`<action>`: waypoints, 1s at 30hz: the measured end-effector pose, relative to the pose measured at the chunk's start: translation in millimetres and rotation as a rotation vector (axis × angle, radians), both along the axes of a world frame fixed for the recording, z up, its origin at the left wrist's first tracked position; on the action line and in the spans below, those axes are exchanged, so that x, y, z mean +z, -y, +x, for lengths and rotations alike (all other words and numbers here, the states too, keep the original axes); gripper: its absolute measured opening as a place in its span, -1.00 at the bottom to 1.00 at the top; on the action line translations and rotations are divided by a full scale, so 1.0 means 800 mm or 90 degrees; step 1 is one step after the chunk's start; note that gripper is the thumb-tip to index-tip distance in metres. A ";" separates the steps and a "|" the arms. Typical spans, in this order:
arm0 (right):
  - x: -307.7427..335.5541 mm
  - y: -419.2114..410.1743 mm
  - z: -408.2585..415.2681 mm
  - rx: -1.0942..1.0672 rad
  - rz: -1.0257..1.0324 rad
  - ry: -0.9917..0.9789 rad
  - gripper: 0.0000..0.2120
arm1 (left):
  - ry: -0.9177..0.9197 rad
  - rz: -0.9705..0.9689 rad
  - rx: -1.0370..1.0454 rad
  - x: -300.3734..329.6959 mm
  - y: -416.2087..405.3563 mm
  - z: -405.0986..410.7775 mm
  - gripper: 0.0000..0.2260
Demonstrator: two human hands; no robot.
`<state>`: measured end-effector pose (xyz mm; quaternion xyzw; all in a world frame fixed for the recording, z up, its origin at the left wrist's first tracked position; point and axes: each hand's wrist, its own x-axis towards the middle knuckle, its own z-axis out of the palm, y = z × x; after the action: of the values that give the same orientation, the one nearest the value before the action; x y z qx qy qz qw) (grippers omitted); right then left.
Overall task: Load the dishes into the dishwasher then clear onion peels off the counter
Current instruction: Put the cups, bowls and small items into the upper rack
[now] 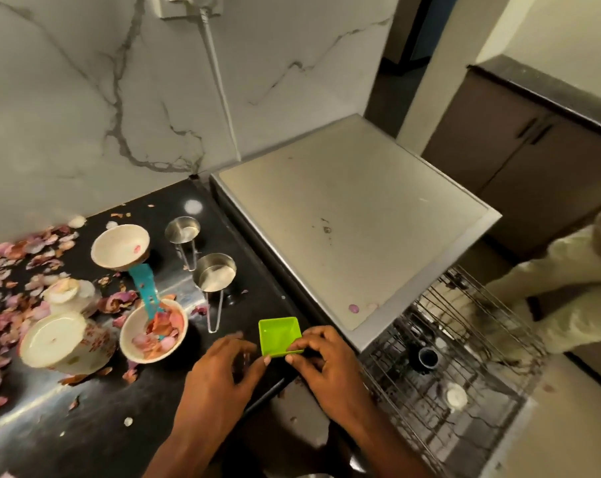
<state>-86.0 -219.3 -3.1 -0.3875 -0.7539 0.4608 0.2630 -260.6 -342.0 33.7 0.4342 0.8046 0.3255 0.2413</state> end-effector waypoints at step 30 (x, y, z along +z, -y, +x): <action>-0.113 -0.184 0.366 -0.496 -0.189 0.001 -0.90 | 0.096 -0.239 -0.545 -0.083 -0.366 0.358 -0.27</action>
<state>206.8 -71.9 -93.9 -0.6779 -0.4765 0.4299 0.3585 25.7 -48.9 -32.7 0.6511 0.5783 0.0762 0.4856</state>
